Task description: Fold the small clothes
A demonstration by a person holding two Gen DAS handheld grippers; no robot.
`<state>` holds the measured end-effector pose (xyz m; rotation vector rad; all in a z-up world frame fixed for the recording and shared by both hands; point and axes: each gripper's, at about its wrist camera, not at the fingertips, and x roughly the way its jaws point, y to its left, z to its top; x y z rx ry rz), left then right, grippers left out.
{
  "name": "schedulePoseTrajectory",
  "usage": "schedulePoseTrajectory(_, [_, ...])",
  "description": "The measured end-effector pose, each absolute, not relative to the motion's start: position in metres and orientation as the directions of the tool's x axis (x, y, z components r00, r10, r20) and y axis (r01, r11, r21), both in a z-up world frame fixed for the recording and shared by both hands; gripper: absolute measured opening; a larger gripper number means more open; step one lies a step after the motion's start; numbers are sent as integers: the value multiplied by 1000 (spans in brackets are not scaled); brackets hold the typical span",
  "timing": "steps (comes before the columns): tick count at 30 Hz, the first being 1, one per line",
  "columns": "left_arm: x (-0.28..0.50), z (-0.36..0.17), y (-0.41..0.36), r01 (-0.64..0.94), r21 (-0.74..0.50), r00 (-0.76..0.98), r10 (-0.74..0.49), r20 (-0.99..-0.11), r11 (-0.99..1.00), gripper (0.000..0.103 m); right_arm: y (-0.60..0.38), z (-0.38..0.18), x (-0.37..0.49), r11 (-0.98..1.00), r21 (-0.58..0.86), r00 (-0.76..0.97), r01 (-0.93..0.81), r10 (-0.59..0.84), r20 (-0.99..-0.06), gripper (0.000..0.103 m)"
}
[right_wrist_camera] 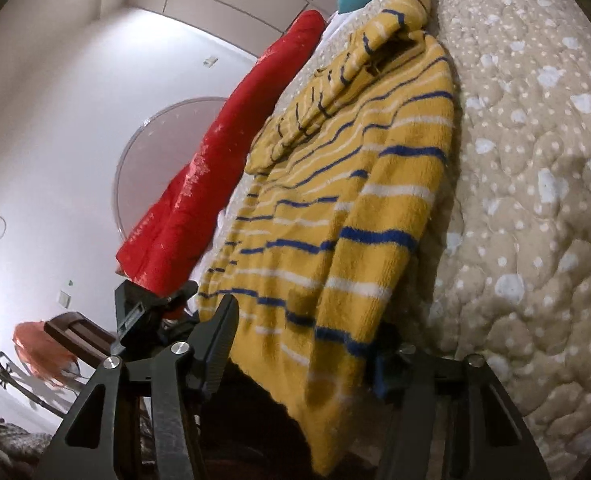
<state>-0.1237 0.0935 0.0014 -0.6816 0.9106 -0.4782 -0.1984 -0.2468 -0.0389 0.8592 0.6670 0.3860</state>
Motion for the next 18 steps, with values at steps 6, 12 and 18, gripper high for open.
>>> schedulePoseTrajectory(6, [-127, -4, 87, 134, -755, 496, -703, -510, 642, 71, -231, -42, -200, 639, 768, 718, -34, 550, -427, 59])
schedulePoseTrajectory(12, [-122, 1, 74, 67, -656, 523, -586, -619, 752, 40, -208, -38, -193, 722, 691, 712, 26, 472, -519, 39])
schedulePoseTrajectory(18, [-121, 28, 81, 51, -561, 541, -495, -680, 826, 10, -221, -28, -189, 738, 672, 703, 66, 443, -556, 12])
